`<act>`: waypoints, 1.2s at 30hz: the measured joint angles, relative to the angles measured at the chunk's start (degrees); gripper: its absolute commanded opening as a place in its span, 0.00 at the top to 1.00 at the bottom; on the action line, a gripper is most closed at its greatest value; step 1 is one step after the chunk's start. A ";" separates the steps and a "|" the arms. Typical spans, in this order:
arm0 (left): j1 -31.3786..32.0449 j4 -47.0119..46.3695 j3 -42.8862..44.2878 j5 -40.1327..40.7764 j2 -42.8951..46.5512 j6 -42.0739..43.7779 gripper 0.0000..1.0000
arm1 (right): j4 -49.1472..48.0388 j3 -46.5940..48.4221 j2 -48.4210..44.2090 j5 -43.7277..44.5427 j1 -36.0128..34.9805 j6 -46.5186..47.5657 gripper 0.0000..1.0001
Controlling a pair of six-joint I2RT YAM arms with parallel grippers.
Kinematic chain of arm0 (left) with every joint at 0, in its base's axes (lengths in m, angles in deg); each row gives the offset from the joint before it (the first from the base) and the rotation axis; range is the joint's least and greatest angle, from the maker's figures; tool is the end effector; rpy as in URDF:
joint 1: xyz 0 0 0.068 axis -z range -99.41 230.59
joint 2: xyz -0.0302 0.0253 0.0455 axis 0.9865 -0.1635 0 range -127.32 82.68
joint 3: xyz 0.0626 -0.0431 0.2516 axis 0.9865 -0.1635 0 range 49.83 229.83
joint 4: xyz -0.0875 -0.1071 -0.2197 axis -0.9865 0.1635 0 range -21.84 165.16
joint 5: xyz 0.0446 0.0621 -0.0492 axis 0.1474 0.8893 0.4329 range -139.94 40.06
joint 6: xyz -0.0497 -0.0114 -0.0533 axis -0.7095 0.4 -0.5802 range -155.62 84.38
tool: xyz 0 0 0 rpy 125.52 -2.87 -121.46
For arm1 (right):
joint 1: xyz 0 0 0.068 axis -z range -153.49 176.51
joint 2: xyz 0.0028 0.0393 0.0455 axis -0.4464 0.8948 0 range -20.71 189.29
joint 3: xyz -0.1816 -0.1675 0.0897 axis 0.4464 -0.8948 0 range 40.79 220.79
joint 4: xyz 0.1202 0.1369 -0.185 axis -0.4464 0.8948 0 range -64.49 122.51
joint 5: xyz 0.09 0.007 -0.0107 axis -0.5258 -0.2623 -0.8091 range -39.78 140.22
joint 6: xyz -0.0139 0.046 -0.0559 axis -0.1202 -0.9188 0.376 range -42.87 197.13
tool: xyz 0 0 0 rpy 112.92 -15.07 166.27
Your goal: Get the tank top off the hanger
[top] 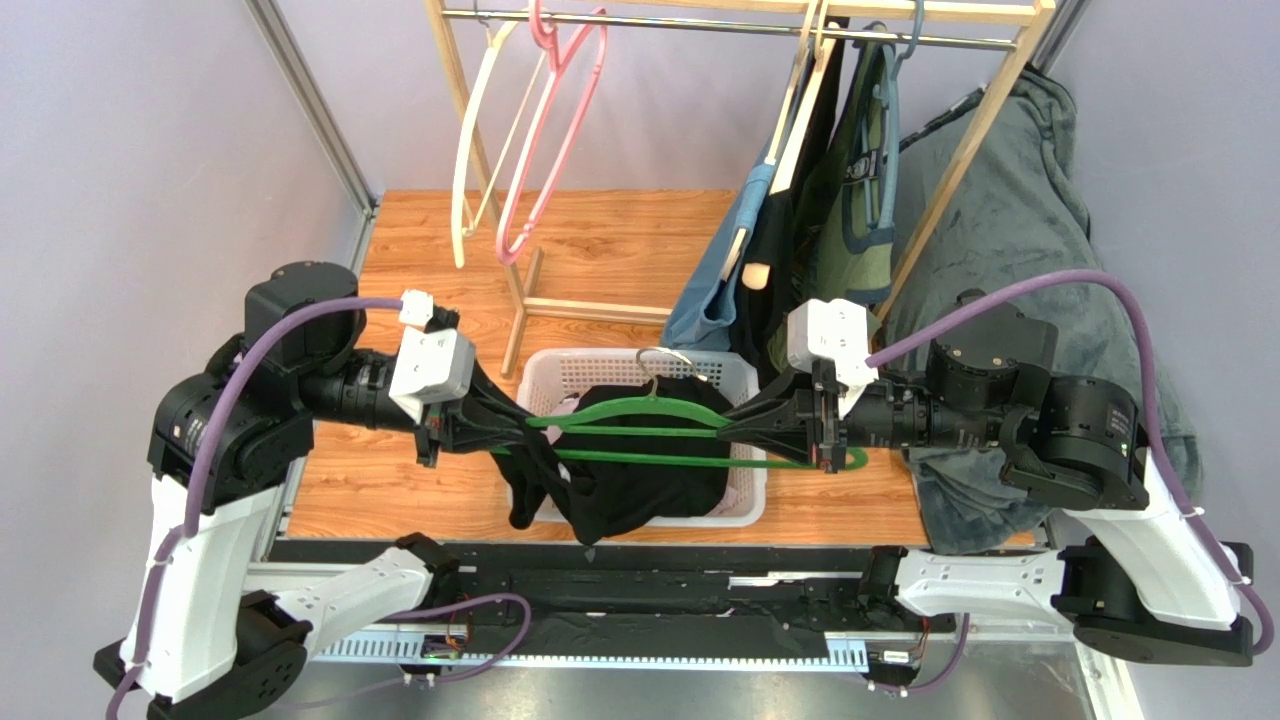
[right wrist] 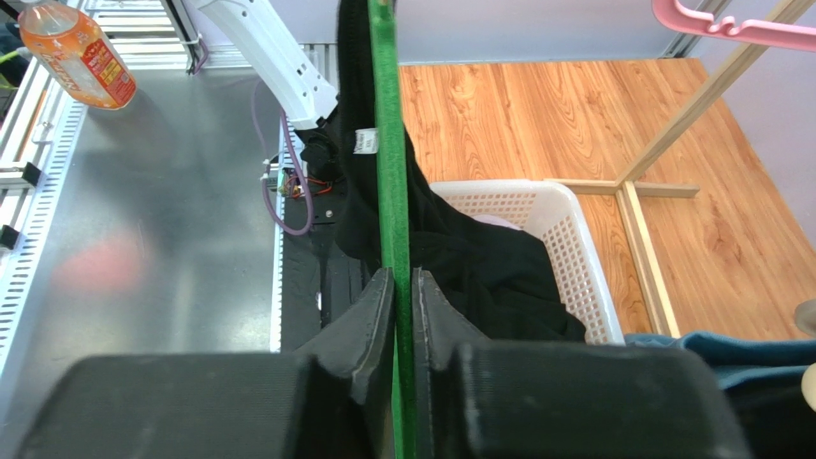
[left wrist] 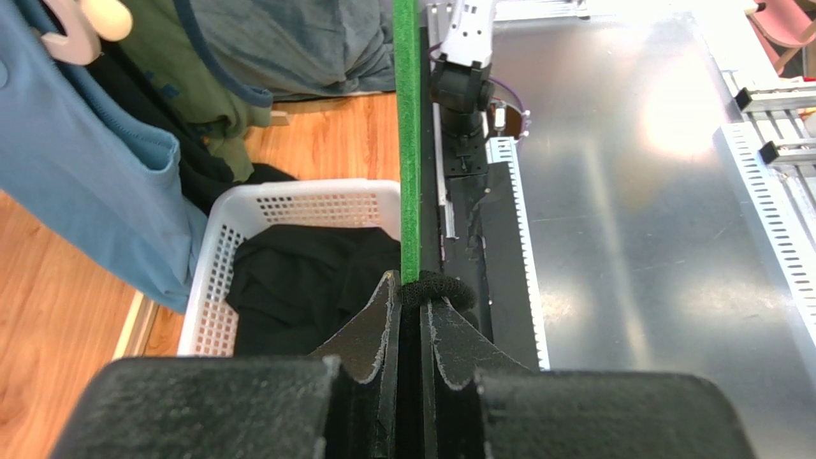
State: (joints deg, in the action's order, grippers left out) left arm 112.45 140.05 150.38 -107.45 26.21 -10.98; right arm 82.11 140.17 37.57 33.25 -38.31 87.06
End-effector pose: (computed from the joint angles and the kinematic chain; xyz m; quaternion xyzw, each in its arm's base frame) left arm 0.0639 -0.1008 0.4871 0.5743 0.5436 -0.4396 0.4259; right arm 0.0511 0.1511 0.4988 -0.5489 0.5714 0.3802 0.4772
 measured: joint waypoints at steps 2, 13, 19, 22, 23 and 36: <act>-0.02 -0.09 0.90 0.70 -1.14 0.00 0.90 | 0.48 0.02 -0.17 0.17 -0.07 0.02 0.97; 0.04 -6.67 8.39 6.10 -8.07 1.42 0.74 | 0.79 -0.11 -5.18 11.80 -0.31 1.07 1.00; 0.72 -12.28 18.69 8.94 -16.22 1.31 0.87 | 0.22 -0.02 -8.61 19.96 -0.31 2.47 1.00; 1.18 -14.29 21.51 9.22 -19.52 1.29 0.90 | -0.04 0.15 -9.31 23.10 -0.31 3.04 1.00; 1.22 -14.51 21.75 9.31 -20.11 1.27 0.90 | 0.11 0.22 -9.53 23.82 -0.31 3.04 1.00; 0.35 -16.41 23.23 15.54 -20.70 1.31 1.00 | 8.11 -1.81 -18.23 31.01 -0.24 0.74 1.00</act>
State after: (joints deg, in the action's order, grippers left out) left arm 112.80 123.64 173.61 -91.91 5.51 -9.67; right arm 90.22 138.35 19.34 64.26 -38.55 87.81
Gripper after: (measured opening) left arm 0.069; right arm 0.065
